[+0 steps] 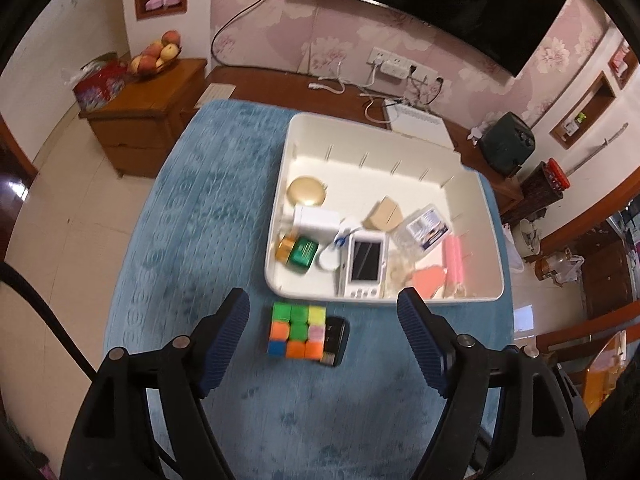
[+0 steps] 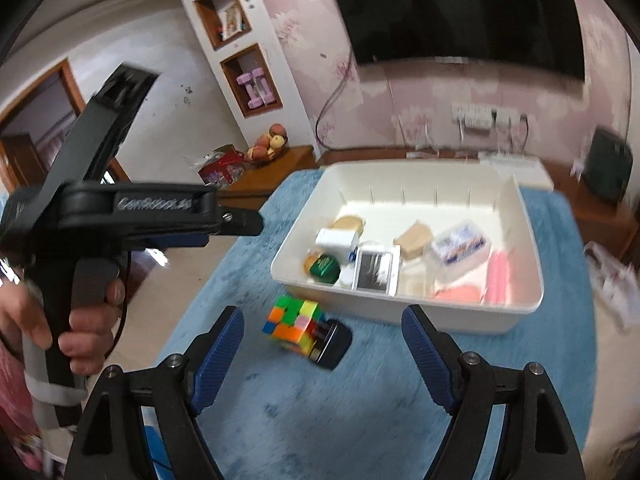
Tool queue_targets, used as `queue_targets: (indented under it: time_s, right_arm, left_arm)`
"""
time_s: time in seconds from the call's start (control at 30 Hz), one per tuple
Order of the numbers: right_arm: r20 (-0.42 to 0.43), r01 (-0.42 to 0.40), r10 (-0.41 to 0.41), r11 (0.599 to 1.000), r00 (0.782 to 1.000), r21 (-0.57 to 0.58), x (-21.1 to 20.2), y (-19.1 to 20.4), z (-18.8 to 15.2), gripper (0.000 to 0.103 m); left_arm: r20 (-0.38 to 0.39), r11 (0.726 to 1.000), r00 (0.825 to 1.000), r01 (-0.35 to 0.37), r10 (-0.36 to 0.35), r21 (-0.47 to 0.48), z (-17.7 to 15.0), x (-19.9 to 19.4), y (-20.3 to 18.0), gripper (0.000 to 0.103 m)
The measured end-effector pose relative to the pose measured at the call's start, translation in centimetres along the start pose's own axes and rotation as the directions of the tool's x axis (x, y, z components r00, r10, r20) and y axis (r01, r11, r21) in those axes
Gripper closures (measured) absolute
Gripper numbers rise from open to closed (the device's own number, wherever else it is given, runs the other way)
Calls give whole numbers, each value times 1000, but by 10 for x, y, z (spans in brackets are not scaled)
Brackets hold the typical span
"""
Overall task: Organize rigid objects
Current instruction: 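Withdraw both open tools toward the Rubik's cube and black charger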
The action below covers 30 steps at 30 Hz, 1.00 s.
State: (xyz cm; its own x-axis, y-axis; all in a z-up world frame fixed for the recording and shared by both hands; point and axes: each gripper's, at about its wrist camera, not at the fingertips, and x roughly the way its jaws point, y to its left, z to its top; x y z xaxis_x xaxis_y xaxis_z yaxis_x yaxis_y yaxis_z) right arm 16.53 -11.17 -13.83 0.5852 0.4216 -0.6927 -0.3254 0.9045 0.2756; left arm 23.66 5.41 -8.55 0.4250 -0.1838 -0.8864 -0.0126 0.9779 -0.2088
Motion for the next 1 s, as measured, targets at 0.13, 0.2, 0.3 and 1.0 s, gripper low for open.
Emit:
queue_targets:
  time_s: [0.13, 0.2, 0.3, 1.0]
  right_arm:
    - [-53, -33, 37, 997, 998, 72, 8, -9, -6, 21]
    - [-74, -44, 52, 994, 996, 96, 13, -13, -7, 21]
    - [-99, -55, 67, 991, 993, 120, 19, -17, -10, 21]
    - [-209, -54, 15, 981, 978, -185, 96, -1, -28, 21]
  left_arm:
    - [-27, 1000, 999, -21, 21, -9, -10, 5, 5, 23]
    - [-43, 1000, 999, -25, 25, -13, -14, 8, 7, 23]
    - [-78, 999, 997, -28, 26, -18, -18, 16, 10, 23]
    - [-372, 999, 927, -50, 44, -8, -20, 108, 26, 23]
